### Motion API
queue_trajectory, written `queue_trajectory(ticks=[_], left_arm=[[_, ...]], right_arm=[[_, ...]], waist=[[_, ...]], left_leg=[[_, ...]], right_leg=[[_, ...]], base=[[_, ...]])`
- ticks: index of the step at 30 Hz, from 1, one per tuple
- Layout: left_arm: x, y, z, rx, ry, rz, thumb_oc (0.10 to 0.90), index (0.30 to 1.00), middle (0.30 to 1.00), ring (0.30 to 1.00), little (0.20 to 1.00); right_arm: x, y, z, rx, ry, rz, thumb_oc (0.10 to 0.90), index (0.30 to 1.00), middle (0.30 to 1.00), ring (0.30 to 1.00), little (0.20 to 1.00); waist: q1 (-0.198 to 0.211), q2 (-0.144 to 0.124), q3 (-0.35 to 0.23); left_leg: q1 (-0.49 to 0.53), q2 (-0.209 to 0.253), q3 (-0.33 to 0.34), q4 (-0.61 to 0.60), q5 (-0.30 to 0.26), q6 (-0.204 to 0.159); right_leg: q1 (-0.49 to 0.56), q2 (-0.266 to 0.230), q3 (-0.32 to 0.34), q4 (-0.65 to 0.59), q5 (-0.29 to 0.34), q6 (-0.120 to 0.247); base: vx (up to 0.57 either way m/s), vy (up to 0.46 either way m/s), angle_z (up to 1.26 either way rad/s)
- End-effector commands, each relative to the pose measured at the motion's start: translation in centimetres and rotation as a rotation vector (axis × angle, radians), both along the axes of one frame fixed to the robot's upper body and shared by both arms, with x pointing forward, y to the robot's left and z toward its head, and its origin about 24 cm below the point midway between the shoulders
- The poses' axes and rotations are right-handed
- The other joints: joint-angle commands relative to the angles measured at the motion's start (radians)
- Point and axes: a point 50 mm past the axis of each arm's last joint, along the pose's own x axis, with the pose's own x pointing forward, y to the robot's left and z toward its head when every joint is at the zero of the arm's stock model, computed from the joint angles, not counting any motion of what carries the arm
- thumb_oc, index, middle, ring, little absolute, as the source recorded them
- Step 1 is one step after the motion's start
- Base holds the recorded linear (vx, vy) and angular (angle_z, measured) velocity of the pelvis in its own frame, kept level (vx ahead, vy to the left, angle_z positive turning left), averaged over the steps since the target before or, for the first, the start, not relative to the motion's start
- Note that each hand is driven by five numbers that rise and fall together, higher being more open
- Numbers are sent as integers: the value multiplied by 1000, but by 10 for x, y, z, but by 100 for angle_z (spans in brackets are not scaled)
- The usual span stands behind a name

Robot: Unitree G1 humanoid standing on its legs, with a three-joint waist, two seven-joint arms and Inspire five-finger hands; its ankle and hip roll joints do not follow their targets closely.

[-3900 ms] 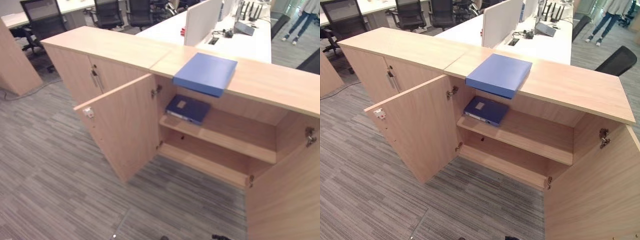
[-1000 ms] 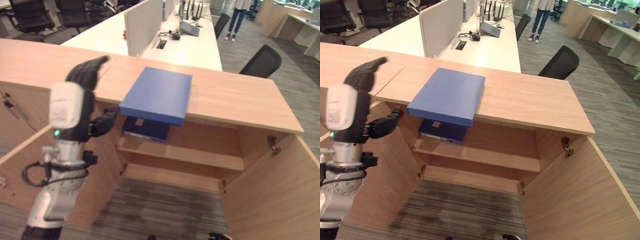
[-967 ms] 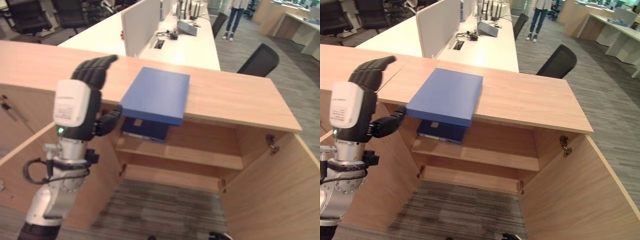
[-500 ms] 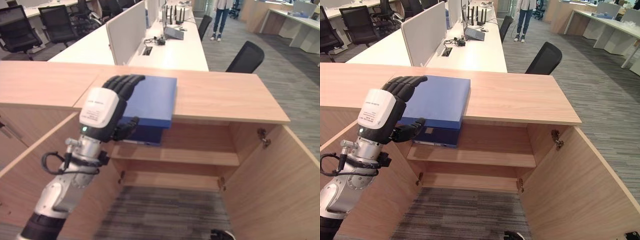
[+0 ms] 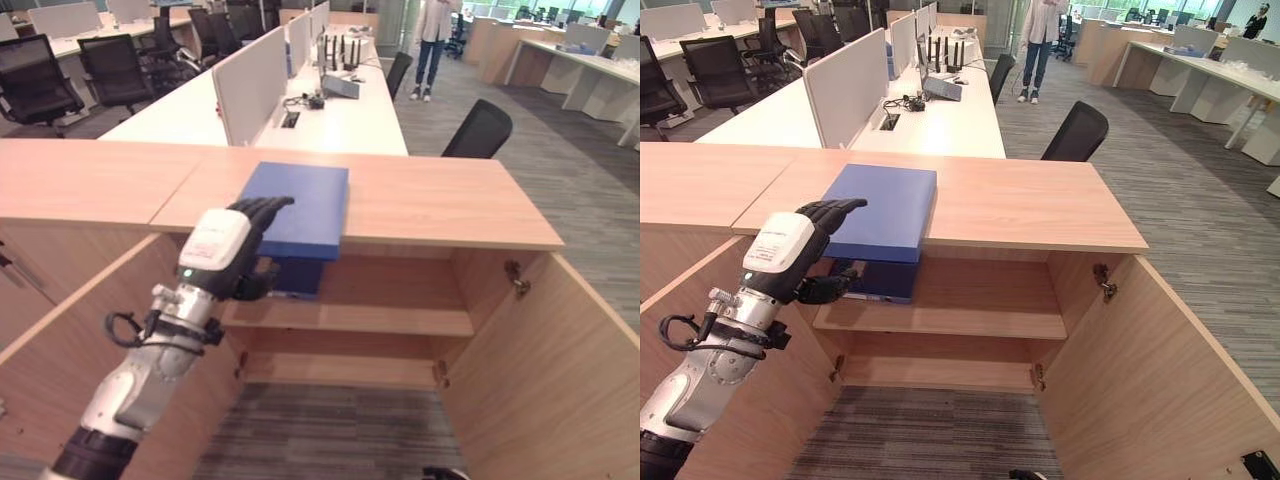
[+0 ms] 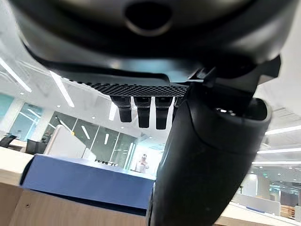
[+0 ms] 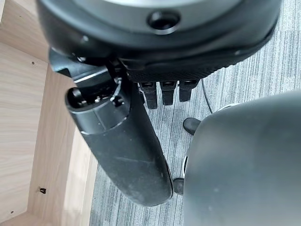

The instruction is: Put the empty folder in the office cabinet

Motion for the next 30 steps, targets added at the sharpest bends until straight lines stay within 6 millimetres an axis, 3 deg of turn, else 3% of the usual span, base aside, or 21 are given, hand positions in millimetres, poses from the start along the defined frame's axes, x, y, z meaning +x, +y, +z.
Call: queue_trajectory(ticks=[1,7,17,30], left_arm=[[13,2,50,-28,-219,11,800,900,900,900,900],[25,6,46,62,-207,66,800,900,900,900,900],[46,23,60,356,-338,220,800,900,900,900,900],[57,31,64,416,-407,313,800,900,900,900,900]], right_arm=[[-10,-6,-2,-26,45,56,800,900,900,900,900],[-9,-7,-2,-31,44,64,800,900,900,900,900],[-12,-11,-1,-58,43,86,800,900,900,900,900],[-14,-14,-1,-83,42,83,800,900,900,900,900]], waist=[[-4,-51,-21],[-16,-48,-22],[-39,-44,-27],[-53,-44,-33]], left_leg=[[51,-3,-28,-8,-133,-12],[54,-5,-22,-8,-135,-11],[58,-7,-9,-8,-138,-9],[59,-9,-2,-8,-141,-7]], right_leg=[[26,-45,-9,7,-20,93],[24,-44,-4,7,-18,94],[22,-43,7,7,-14,99],[18,-41,15,7,-13,100]], base=[[0,0,0],[-1,3,-1],[-4,5,-5],[-2,1,-1]])
